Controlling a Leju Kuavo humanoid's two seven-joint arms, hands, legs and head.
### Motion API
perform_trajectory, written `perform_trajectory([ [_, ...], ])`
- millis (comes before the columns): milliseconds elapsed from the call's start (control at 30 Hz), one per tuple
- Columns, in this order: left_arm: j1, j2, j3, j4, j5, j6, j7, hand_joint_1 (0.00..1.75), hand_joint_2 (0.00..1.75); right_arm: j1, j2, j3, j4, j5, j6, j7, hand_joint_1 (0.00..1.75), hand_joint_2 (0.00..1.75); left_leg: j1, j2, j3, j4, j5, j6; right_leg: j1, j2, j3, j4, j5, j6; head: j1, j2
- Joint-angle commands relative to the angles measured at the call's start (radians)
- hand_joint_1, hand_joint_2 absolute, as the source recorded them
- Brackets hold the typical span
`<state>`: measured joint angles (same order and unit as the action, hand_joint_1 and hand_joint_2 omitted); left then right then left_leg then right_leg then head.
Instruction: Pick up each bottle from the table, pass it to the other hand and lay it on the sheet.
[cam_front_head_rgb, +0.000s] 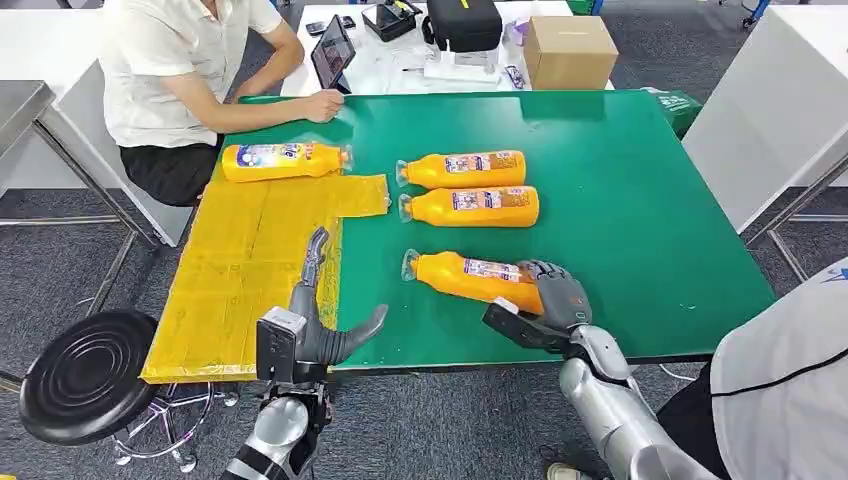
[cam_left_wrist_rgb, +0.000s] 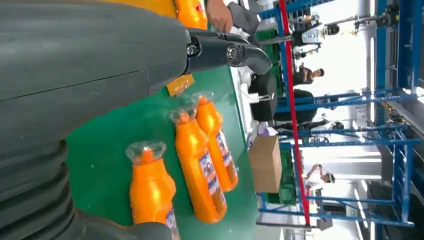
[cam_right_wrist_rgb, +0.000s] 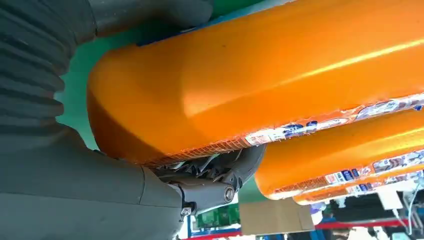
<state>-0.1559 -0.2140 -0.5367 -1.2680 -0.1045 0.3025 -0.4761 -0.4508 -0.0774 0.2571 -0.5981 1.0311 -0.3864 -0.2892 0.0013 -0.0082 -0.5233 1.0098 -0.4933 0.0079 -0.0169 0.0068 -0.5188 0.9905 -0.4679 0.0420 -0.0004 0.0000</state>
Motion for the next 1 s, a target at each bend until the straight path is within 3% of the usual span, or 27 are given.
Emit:
perform_trajectory([
  [33,-0.038,0.013,-0.015,0.049,0.026,-0.009,-0.013,0.00,1.75,0.058,0.007,0.001,0.057,-0.095,-0.026,-0.105,1.75,1.75,0.001,-0.004,-0.002,-0.001,0.002,-0.001,0.001,-0.005,0.000,-0.002,0.002,-0.001,0.000,0.000],
  [167,-0.019,0.013,0.000,0.022,0.101,-0.034,-0.025,0.00,1.75,0.106,0.055,-0.043,-0.085,-0.265,-0.043,-0.229,1.75,1.75,0.001,-0.001,-0.002,0.000,0.001,-0.001,0.001,-0.001,0.000,-0.001,0.001,-0.002,0.000,0.000],
  [433,0.015,0.000,0.071,0.081,0.335,-0.123,0.053,0.00,1.75,0.201,0.086,-0.063,-0.332,-0.470,-0.033,-0.304,1.75,1.75,0.000,0.001,-0.007,0.000,0.001,-0.001,0.001,0.000,-0.006,0.000,0.001,-0.002,0.000,0.000],
  [600,0.014,0.007,0.066,0.141,0.450,-0.156,0.072,0.00,1.75,0.213,0.086,-0.054,-0.353,-0.521,-0.039,-0.337,1.75,1.75,0.000,0.001,-0.011,0.000,0.001,0.000,0.001,-0.001,-0.009,0.000,0.001,-0.001,0.000,0.000],
  [733,0.038,0.027,0.036,0.065,0.324,-0.018,-0.061,0.00,1.75,0.272,0.088,-0.060,-0.471,-0.570,-0.016,-0.340,1.75,1.75,0.000,0.000,-0.012,0.000,0.001,-0.001,0.000,-0.001,-0.010,0.000,0.001,-0.001,0.000,0.000],
  [900,0.040,0.030,0.034,0.042,0.324,-0.022,-0.051,0.00,1.75,0.275,0.090,-0.056,-0.482,-0.569,-0.013,-0.340,1.75,1.75,0.001,0.000,-0.015,0.001,0.001,-0.001,0.001,-0.001,-0.012,0.001,0.001,-0.002,0.000,0.000],
  [1000,0.053,0.040,0.021,0.008,0.398,-0.137,0.026,0.00,1.75,0.276,0.097,-0.028,-0.493,-0.572,0.006,-0.348,1.75,1.75,0.001,0.001,-0.014,0.000,0.001,-0.001,0.001,0.000,-0.012,0.001,0.001,-0.002,0.000,0.000],
])
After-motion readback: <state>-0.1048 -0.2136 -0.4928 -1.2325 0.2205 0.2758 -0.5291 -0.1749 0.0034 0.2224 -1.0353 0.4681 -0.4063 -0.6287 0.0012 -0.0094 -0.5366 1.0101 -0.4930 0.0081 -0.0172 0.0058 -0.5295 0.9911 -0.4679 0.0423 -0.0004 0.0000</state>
